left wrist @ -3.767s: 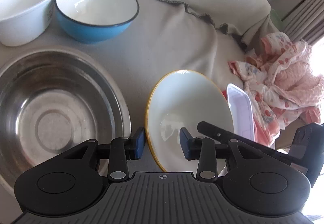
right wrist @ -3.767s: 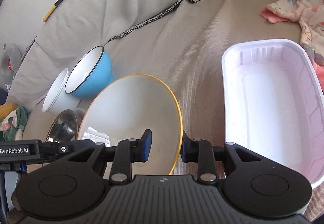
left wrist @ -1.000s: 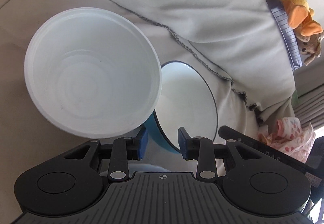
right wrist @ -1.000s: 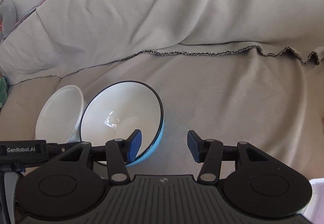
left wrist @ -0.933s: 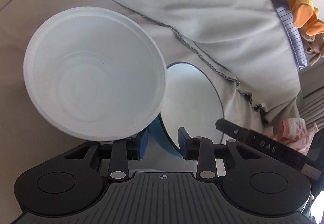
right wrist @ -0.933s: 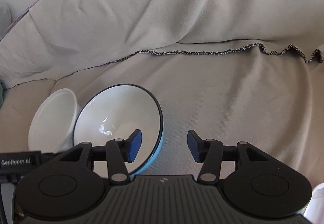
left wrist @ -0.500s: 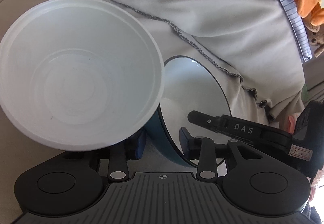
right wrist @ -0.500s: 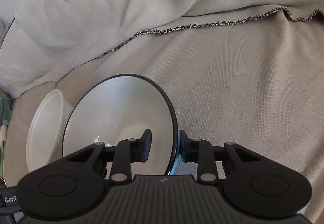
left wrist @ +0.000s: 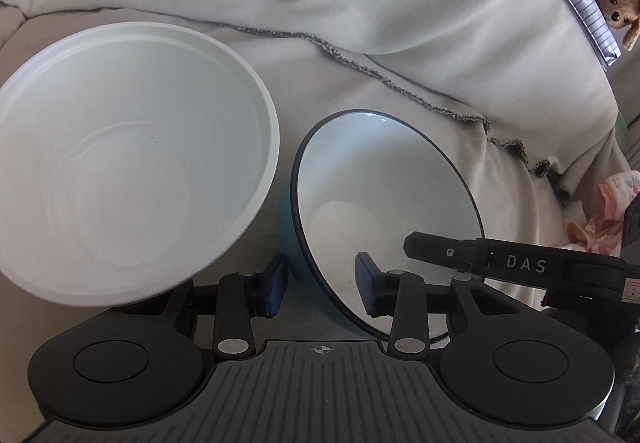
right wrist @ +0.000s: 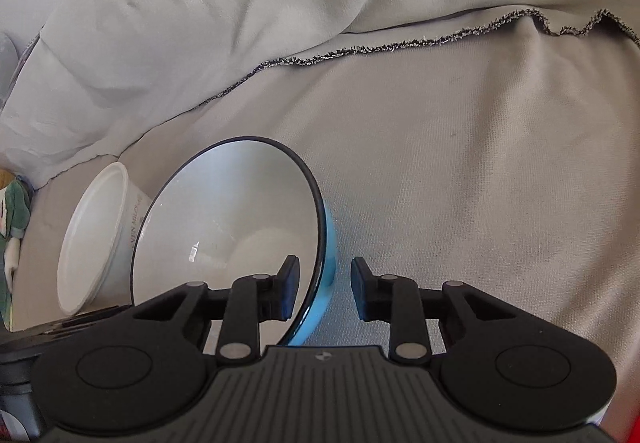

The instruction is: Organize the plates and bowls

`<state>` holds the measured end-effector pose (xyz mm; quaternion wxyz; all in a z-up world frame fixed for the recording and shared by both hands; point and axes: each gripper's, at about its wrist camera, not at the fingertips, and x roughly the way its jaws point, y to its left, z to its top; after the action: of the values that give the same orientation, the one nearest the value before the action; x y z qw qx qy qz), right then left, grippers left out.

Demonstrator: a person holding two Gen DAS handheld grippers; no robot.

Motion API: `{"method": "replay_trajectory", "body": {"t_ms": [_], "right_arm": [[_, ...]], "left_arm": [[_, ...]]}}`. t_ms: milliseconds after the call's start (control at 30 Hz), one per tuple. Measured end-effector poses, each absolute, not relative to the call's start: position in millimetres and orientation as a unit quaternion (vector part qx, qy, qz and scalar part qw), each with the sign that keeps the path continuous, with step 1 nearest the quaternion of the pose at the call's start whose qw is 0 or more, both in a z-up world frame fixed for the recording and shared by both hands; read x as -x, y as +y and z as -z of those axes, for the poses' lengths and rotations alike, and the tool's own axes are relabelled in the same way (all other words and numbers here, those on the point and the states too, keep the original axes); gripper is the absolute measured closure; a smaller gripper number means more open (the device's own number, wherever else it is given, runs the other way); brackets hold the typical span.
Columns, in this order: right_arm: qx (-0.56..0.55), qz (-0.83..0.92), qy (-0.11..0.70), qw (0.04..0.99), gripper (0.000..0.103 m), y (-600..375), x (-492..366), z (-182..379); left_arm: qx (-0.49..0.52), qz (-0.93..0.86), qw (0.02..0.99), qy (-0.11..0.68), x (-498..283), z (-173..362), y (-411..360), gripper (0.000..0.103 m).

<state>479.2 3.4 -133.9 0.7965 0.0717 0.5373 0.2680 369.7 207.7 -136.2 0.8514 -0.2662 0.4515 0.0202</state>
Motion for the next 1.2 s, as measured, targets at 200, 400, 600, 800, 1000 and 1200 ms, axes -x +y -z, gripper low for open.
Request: {"method": "replay_trajectory", "body": {"t_ms": [200,400,600,800,1000,1200], "right_arm": [[-0.070,-0.253,0.545,0.796,0.075,8.1,-480.6,140.0],[-0.057,-0.248,0.544,0.799,0.075,-19.2,-473.8,134.6],[-0.082,-0.251,0.552,0.791,0.073,-21.0,-482.8,147.4],[-0.081,-0.258,0.558,0.785,0.071,-15.1,-492.8,147.5],[-0.053,-0.247,0.542,0.802,0.071,-8.2,-479.1,144.2],[-0.062,-0.238,0.536,0.808,0.070,-8.6,-468.7,131.6]], "left_arm": [[0.254,0.009,0.854,0.454,-370.4,130.4,194.7,0.059],[0.261,0.049,0.836,0.481,-376.0,141.9,180.0,0.060],[0.321,0.029,0.832,0.451,-381.3,147.6,199.9,0.062],[0.277,0.017,0.827,0.490,-409.5,145.0,193.2,0.062],[0.228,0.014,0.842,0.489,-418.7,152.3,182.4,0.061],[0.203,0.015,0.862,0.465,-410.7,128.2,178.0,0.061]]}}
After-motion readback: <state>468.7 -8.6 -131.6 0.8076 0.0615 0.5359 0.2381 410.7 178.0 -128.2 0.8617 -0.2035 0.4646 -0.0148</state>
